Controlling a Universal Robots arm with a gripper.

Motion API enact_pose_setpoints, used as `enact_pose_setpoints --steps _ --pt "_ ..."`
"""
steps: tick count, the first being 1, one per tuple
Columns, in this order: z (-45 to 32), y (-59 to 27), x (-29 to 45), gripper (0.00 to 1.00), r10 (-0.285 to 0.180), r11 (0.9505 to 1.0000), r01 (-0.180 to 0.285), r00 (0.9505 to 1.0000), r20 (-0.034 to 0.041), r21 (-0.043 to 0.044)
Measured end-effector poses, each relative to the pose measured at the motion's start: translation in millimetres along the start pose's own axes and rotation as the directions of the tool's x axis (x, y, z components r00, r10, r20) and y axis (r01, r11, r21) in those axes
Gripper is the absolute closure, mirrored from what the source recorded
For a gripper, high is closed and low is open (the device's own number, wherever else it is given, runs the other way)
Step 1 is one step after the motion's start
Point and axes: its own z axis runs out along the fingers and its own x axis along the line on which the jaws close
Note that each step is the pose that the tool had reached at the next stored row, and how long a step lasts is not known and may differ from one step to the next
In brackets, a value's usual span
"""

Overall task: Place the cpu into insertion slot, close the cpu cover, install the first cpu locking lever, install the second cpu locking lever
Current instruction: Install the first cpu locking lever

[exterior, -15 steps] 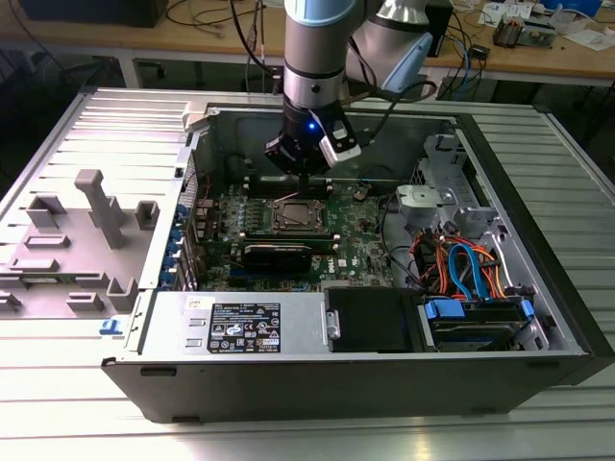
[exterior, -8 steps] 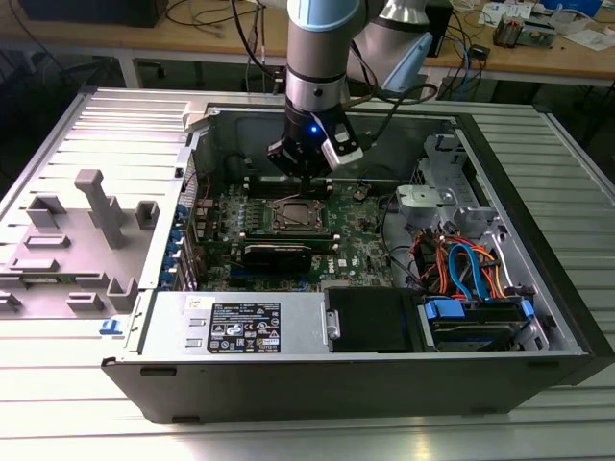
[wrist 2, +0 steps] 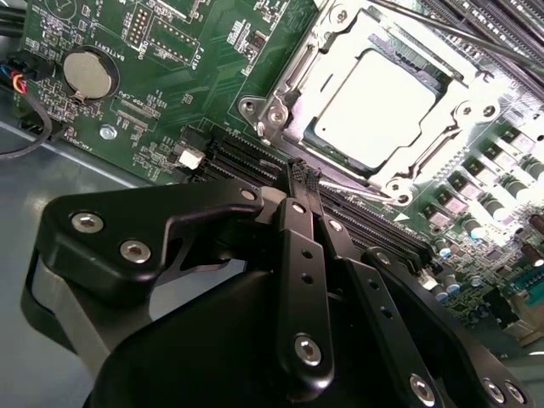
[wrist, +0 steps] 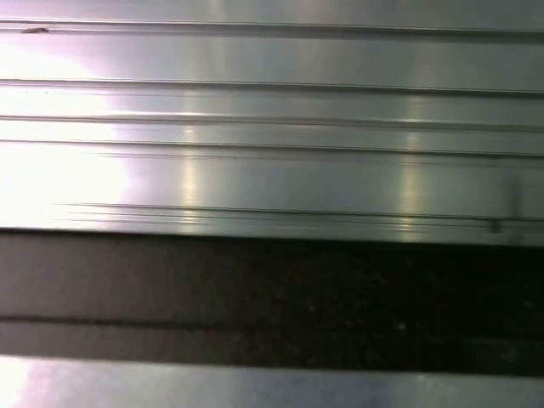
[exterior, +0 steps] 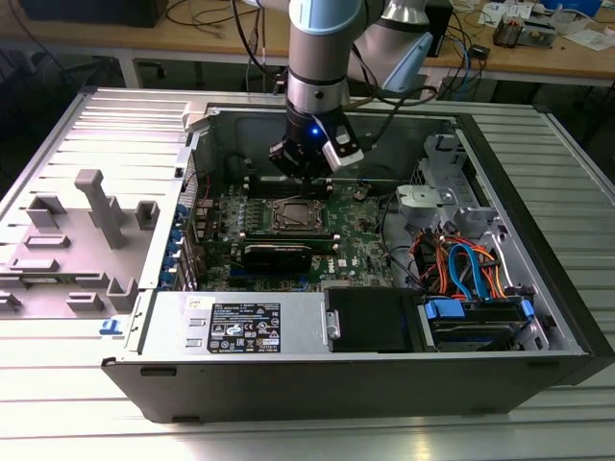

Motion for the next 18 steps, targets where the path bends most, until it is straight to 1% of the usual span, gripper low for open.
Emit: enact_pose_setpoints --steps 3,5,10,12,18 --pt "1.3 0.6 -0.7 0.89 0.000 1.0000 0.000 1.0000 0.0006 0.0053" --pt "2.1 0.7 -0.7 0.89 0.001 1.0000 -0.001 1.0000 0.0035 0.0088" --pt "3.1 0.9 -0.7 0.89 0.011 0.9999 -0.011 0.9999 0.0062 0.0112" --pt "3.2 1.3 -0.7 0.89 0.012 0.9998 -0.012 0.9999 0.0062 0.0129" --pt "4.8 3.0 -0.8 0.89 0.013 0.9998 -0.013 0.9999 0.0063 0.0132"
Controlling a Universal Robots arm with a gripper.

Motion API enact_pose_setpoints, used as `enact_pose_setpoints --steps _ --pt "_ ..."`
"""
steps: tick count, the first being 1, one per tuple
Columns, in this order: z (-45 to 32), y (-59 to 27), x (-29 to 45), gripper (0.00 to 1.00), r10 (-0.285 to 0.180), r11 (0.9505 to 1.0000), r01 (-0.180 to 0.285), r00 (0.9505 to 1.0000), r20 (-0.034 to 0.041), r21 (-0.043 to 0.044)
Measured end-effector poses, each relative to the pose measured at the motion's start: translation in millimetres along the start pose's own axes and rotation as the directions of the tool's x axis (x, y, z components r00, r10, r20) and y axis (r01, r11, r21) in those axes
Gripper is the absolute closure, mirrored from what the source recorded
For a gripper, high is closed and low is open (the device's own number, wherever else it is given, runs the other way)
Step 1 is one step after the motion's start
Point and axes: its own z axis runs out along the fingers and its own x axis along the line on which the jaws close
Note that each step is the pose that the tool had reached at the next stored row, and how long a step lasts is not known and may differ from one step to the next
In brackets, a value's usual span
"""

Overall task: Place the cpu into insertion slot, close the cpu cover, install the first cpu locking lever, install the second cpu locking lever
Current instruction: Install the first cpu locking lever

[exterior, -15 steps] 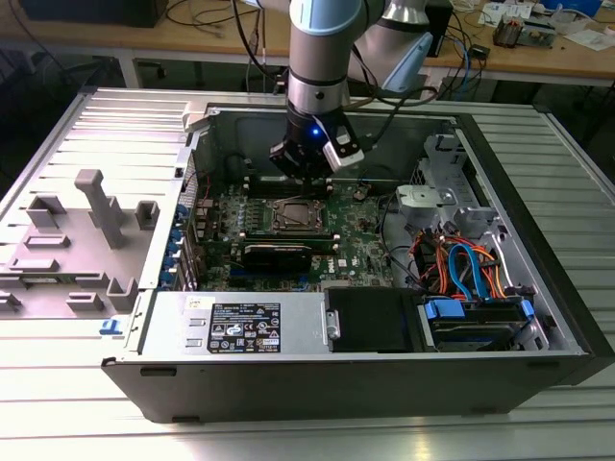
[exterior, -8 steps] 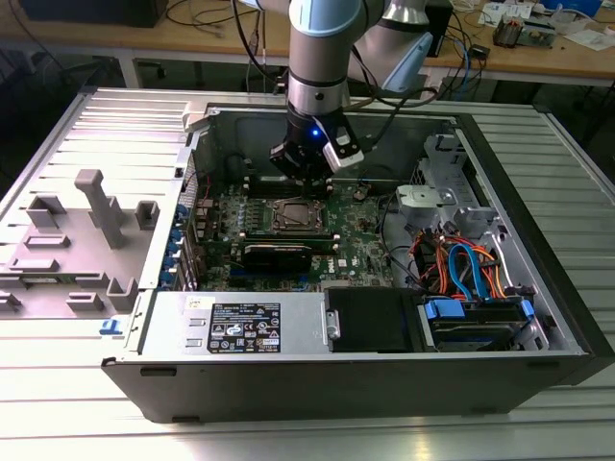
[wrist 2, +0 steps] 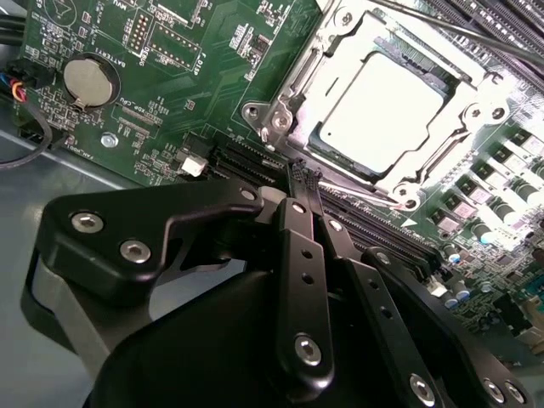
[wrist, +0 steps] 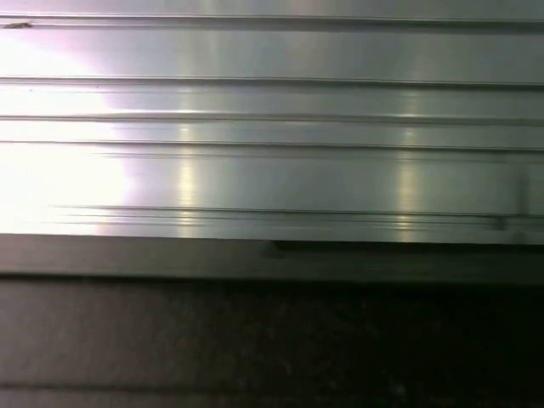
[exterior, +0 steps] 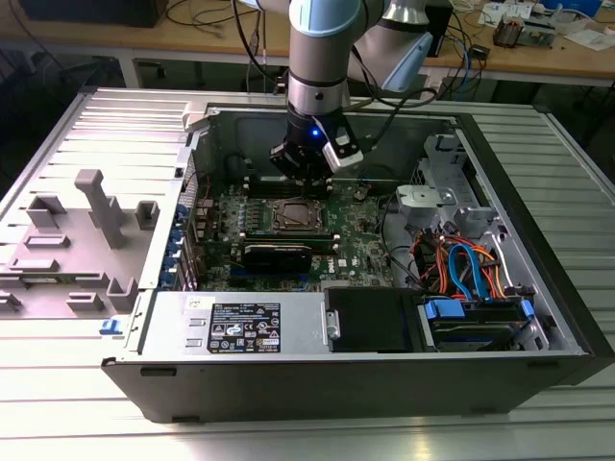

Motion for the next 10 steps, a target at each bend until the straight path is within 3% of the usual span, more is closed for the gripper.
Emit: enact_pose_setpoints --steps 10 --pt "4.7 0.3 -0.4 0.89 0.001 1.0000 -0.001 1.0000 -0.0001 0.0002"
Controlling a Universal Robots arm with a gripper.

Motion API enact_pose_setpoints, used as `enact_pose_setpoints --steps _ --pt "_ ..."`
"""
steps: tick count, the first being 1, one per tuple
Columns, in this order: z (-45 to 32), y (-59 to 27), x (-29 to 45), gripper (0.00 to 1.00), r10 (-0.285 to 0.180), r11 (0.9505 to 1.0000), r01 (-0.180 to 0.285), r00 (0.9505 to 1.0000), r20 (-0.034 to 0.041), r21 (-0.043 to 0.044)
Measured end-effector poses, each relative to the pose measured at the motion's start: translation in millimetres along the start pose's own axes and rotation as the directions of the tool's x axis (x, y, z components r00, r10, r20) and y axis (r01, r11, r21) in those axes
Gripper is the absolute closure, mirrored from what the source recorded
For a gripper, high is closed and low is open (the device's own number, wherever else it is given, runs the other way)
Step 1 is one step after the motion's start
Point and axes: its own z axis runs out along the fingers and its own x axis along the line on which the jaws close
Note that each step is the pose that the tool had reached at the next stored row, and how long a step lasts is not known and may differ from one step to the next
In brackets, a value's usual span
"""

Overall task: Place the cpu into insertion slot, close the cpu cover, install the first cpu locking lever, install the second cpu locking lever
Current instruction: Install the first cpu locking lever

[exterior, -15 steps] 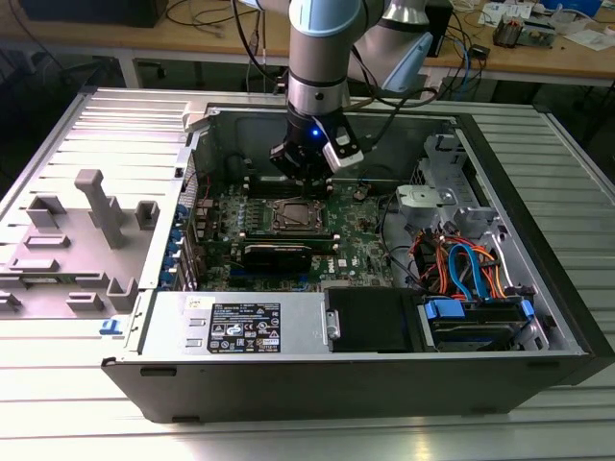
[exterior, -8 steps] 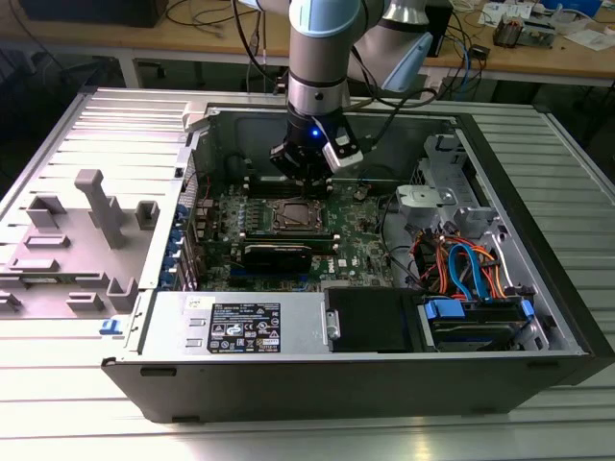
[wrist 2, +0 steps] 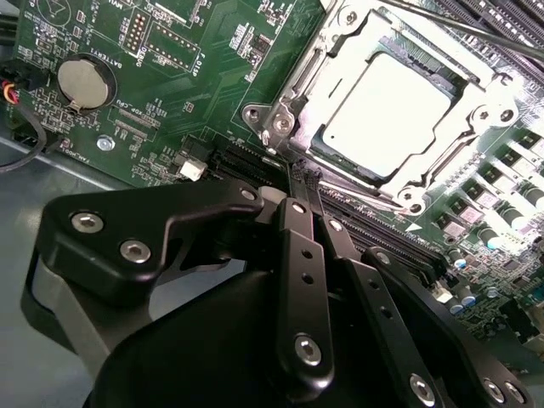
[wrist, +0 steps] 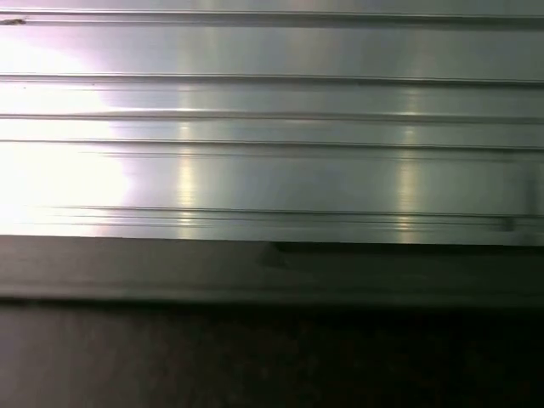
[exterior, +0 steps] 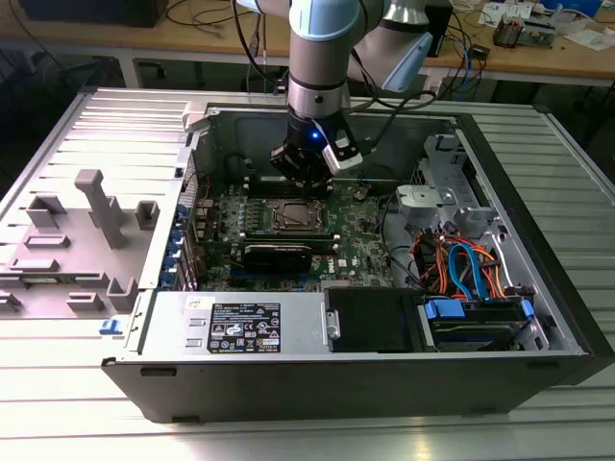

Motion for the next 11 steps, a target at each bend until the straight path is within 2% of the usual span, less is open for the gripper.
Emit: enact_pose_setpoints --steps 11 --pt "-2.1 0.1 -0.6 0.89 0.000 1.0000 0.000 1.0000 0.0002 -0.0002"
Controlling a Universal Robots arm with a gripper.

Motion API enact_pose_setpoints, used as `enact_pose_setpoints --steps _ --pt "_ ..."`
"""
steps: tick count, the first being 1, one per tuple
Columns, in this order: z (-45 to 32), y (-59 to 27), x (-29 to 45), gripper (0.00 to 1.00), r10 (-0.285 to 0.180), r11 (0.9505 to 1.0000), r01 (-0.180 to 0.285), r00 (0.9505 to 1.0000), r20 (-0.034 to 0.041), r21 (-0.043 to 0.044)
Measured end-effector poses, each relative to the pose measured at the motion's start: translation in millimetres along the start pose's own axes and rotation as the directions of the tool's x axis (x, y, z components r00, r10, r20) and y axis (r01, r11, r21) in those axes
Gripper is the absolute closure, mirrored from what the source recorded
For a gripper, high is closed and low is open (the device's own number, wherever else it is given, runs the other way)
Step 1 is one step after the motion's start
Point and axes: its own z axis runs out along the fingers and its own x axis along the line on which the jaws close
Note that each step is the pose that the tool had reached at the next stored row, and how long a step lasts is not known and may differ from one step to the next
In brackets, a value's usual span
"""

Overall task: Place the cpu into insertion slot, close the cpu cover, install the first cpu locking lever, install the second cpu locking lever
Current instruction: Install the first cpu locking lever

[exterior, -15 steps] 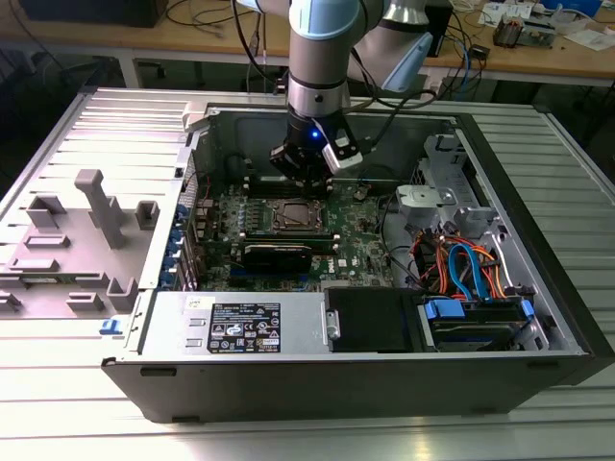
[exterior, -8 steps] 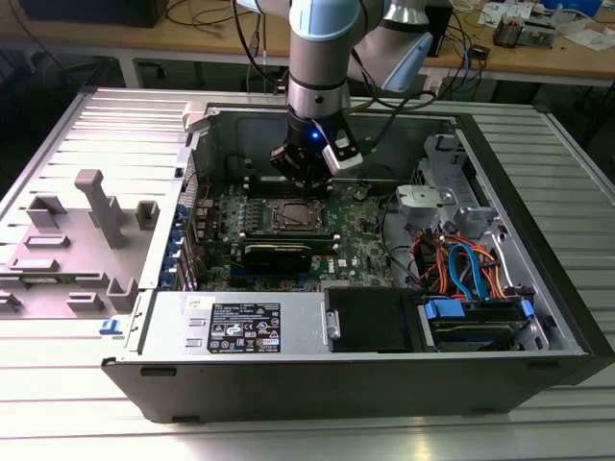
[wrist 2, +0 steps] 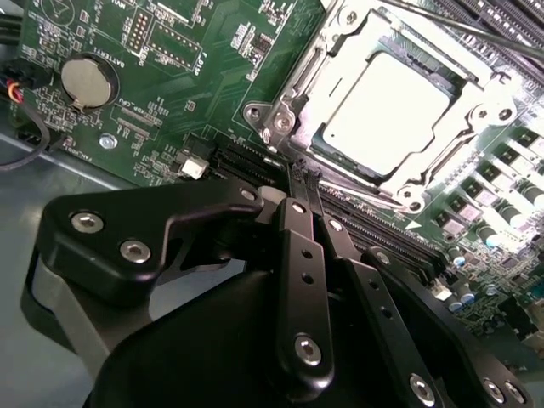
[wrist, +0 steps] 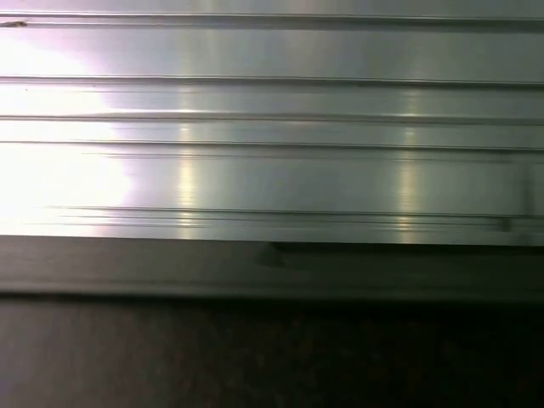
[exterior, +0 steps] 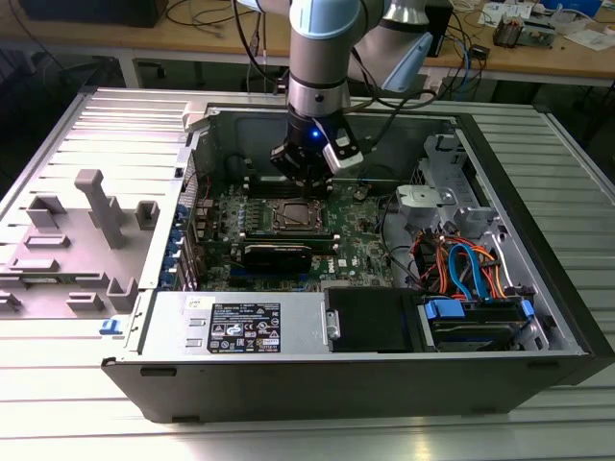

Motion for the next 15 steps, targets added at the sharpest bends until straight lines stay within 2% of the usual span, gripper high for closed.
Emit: enact_pose_setpoints --steps 9,15 --pt "0.7 -0.1 -0.7 0.89 0.000 1.0000 0.000 1.0000 0.0000 0.0007" --pt "1.4 -0.6 -0.7 0.89 0.000 1.0000 0.000 1.0000 -0.0001 0.0085"
